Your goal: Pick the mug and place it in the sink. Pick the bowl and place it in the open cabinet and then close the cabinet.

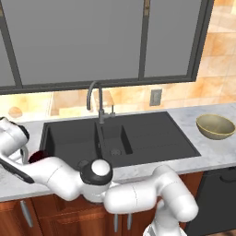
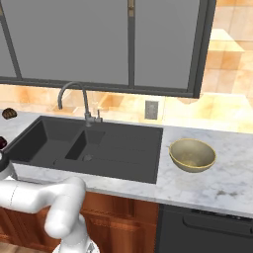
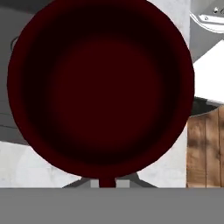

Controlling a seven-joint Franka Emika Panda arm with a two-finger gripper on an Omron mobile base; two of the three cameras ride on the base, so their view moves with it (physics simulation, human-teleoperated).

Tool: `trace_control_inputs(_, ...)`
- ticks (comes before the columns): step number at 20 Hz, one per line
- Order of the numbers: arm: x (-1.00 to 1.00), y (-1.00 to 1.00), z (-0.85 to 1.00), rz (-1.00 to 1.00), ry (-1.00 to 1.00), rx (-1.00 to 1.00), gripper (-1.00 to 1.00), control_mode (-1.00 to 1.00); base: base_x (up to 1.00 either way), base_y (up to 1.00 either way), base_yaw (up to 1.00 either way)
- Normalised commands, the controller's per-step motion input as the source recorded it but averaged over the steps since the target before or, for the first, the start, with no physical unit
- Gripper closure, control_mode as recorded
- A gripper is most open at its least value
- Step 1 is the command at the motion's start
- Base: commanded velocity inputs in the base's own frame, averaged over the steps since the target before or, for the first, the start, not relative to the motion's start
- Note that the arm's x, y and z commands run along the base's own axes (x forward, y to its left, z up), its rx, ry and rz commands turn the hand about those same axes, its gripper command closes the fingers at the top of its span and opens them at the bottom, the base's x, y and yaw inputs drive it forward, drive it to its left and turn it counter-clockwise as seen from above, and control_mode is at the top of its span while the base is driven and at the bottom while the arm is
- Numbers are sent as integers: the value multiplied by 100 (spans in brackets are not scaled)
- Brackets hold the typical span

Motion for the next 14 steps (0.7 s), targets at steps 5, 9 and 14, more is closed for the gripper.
trace_control_inputs(5, 6, -58, 65, -51, -9, -16, 100, -100, 0, 0, 0)
trace_control_inputs(9, 0, -73, 18, -39, -6, 0, 100, -100, 0, 0, 0)
trace_control_inputs(14, -9, -44, 0, -31, -34, -4, 100, -100, 0, 0, 0)
